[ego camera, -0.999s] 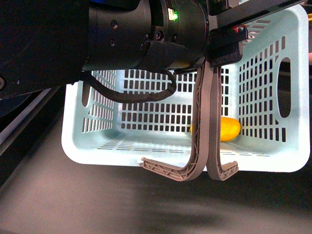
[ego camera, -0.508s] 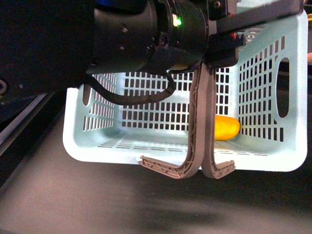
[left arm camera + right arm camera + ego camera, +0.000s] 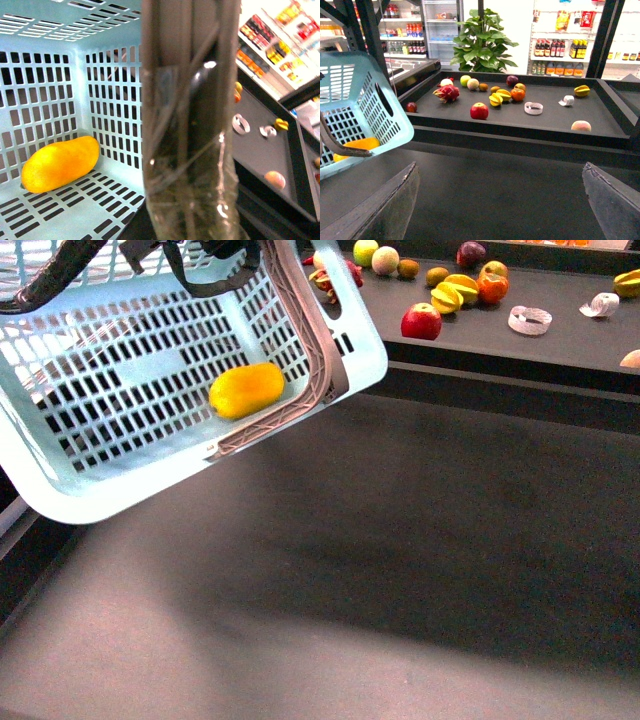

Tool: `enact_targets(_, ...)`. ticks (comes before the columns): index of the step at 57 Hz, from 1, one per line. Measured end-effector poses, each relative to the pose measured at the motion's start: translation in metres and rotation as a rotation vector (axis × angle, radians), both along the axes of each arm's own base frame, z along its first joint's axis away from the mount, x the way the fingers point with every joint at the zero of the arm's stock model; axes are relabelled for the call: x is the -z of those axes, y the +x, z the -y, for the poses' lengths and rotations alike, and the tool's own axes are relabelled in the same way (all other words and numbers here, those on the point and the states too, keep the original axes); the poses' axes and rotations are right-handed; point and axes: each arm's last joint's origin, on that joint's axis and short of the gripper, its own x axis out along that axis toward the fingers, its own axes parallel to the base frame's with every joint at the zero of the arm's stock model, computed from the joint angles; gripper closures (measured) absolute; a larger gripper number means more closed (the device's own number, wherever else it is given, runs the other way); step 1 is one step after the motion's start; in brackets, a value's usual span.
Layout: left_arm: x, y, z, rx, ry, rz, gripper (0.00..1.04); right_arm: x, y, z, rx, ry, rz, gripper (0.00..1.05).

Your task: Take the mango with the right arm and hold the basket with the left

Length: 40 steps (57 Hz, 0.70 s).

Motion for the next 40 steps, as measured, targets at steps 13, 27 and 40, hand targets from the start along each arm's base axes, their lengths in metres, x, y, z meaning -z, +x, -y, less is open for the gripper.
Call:
enact_targets(13,0.01,0.008,-0.007,-0.219,-0.255,-0.101,0.99,0.0,0.0,0.0,0.0,0.0,0.0,0.08)
enact_targets(27,0.021,0.016,-0.018,-0.405,-0.468,-0.135,0.99,0.0,0.0,0.0,0.0,0.0,0.0,0.08)
enact_targets(40,0.044,0.026,-0.034,-0.506,-0.571,-0.149,0.99,0.0,0.0,0.0,0.0,0.0,0.0,0.08)
